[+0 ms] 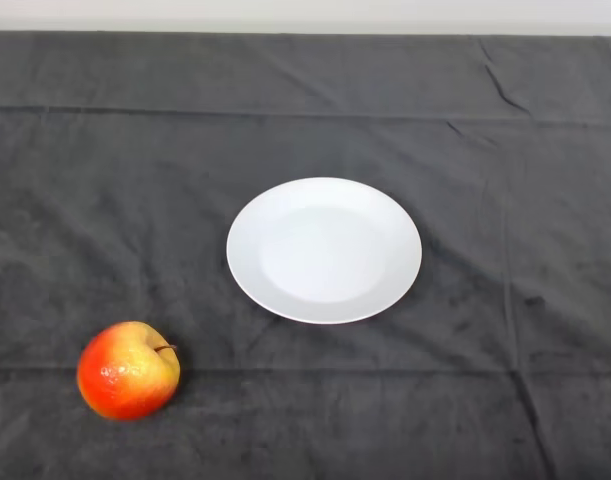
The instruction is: Move the apple to the plate
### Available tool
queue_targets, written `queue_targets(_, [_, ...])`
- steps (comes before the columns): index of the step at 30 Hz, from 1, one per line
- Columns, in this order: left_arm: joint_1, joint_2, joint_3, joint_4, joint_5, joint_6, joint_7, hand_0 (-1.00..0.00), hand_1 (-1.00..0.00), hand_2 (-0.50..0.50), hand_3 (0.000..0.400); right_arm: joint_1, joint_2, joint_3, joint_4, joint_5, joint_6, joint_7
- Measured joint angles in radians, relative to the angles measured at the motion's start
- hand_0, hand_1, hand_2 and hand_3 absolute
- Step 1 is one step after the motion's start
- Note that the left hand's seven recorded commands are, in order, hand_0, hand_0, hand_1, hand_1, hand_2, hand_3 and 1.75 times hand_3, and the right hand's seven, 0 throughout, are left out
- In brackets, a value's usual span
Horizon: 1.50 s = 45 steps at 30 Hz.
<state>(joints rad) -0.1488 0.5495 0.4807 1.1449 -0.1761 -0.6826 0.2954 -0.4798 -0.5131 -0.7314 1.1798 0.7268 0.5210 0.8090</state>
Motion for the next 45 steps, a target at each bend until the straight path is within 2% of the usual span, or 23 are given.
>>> queue_targets(14, [0.000, 0.004, 0.000, 0.000, 0.003, -0.055, -0.017, 0.00, 0.00, 0.00, 0.000, 0.000, 0.000, -0.0001, 0.000, 0.0000, 0.000, 0.0000])
queue_targets(28, [-0.002, 0.005, -0.020, -0.013, 0.036, -0.110, -0.028, 0.00, 0.00, 0.00, 0.000, 0.000, 0.000, -0.0002, 0.000, 0.0000, 0.000, 0.0002])
queue_targets(35, [0.032, 0.004, -0.046, -0.234, 0.069, -0.110, -0.032, 0.00, 0.00, 0.00, 0.000, 0.000, 0.000, -0.0002, 0.000, 0.0000, 0.000, 0.0003])
queue_targets(41, [0.143, 0.001, -0.083, -0.459, 0.090, -0.101, -0.049, 0.00, 0.00, 0.00, 0.000, 0.000, 0.000, -0.0002, 0.000, 0.0000, 0.000, 0.0003])
queue_targets(45, [0.226, 0.000, -0.084, -0.607, 0.108, -0.054, -0.052, 0.00, 0.00, 0.00, 0.000, 0.000, 0.000, -0.0002, 0.000, 0.0000, 0.000, 0.0002])
